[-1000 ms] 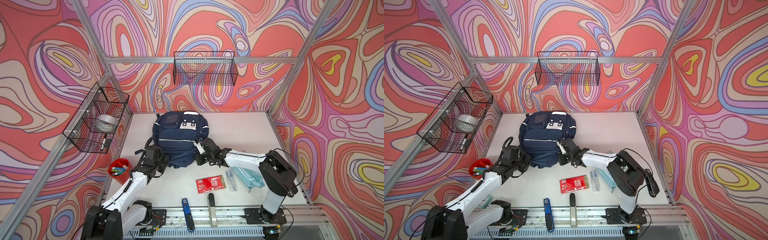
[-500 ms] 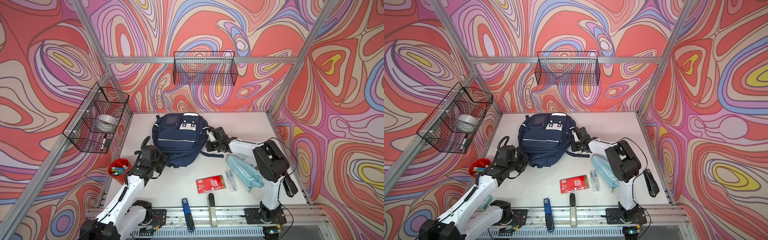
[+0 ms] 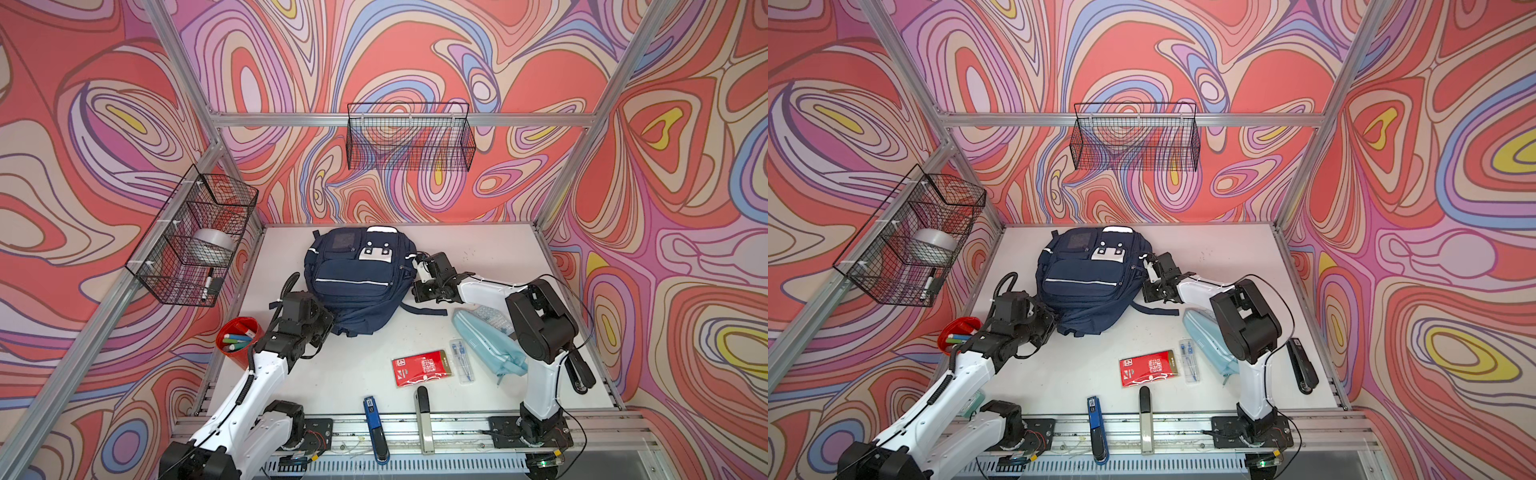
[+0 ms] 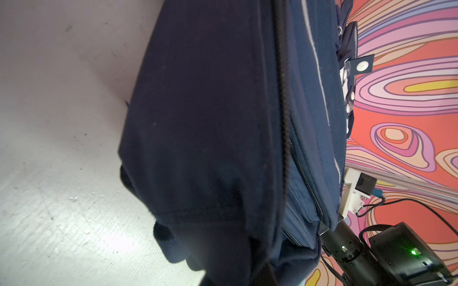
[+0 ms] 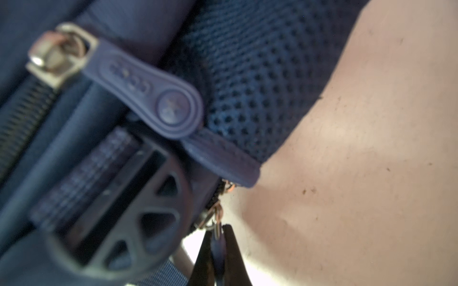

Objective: Pack books, pencil case, and school supplies into a backpack
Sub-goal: Zip the student bag at the center of the table, then rotate the student bag at the center of the table.

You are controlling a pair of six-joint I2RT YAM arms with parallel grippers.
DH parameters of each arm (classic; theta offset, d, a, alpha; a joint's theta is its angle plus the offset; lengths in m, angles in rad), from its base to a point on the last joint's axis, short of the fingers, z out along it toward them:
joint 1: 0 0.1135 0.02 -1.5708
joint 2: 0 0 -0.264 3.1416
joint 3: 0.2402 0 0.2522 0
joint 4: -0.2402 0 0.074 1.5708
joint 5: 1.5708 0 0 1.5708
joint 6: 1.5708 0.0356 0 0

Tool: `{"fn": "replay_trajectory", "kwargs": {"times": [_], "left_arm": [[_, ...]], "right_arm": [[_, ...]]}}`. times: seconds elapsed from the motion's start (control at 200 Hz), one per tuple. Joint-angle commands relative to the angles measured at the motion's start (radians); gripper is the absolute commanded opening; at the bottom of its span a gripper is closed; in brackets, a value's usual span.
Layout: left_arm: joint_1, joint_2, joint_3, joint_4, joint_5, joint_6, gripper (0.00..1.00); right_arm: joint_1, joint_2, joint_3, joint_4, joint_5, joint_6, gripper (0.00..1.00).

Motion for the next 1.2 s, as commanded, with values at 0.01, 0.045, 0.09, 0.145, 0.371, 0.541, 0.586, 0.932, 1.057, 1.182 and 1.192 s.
{"fn": "replay_trajectory", "kwargs": {"times": [0.01, 0.045, 0.09, 0.145, 0.371, 0.541, 0.586, 0.932, 1.057, 1.182, 1.192], "left_arm": [[0.019, -0.011, 0.042, 0.007, -0.053, 0.037, 0.54], [0.02, -0.021, 0.042, 0.015, -0.061, 0.04, 0.67], [0.019, -0.04, 0.054, 0.007, -0.081, 0.048, 0.83], [0.019, -0.064, 0.075, -0.023, -0.116, 0.059, 0.93], [0.019, -0.06, 0.2, -0.14, -0.19, 0.133, 1.0], [-0.012, 0.064, 0.181, 0.097, -0.078, 0.071, 1.0], [-0.038, 0.113, 0.204, 0.145, -0.078, 0.117, 1.0], [-0.347, 0.52, 0.605, -0.122, -0.376, 0.617, 1.0], [-0.37, 0.597, 0.604, -0.135, -0.414, 0.539, 0.99], [-0.374, 0.617, 0.548, -0.071, -0.386, 0.48, 0.98], [-0.375, 0.619, 0.546, -0.071, -0.387, 0.479, 0.98]], "right_arm": [[-0.038, -0.116, -0.064, 0.012, 0.005, -0.019, 0.1], [-0.035, -0.141, -0.079, 0.008, -0.019, -0.023, 0.25], [-0.031, -0.173, -0.099, 0.0, -0.033, -0.02, 0.38], [-0.031, -0.22, -0.127, -0.003, -0.019, -0.012, 0.46], [-0.033, -0.327, -0.137, -0.059, 0.052, -0.019, 0.71], [-0.046, -0.278, -0.049, -0.007, 0.013, -0.09, 0.98], [-0.046, -0.238, 0.007, -0.038, -0.003, -0.119, 0.98], [-0.143, 0.015, 0.337, -0.131, -0.003, -0.065, 0.98], [-0.144, 0.104, 0.433, -0.099, 0.017, -0.027, 0.96], [-0.144, 0.218, 0.543, -0.082, -0.063, 0.043, 0.95], [-0.143, 0.227, 0.55, -0.08, -0.073, 0.048, 0.95]]}}
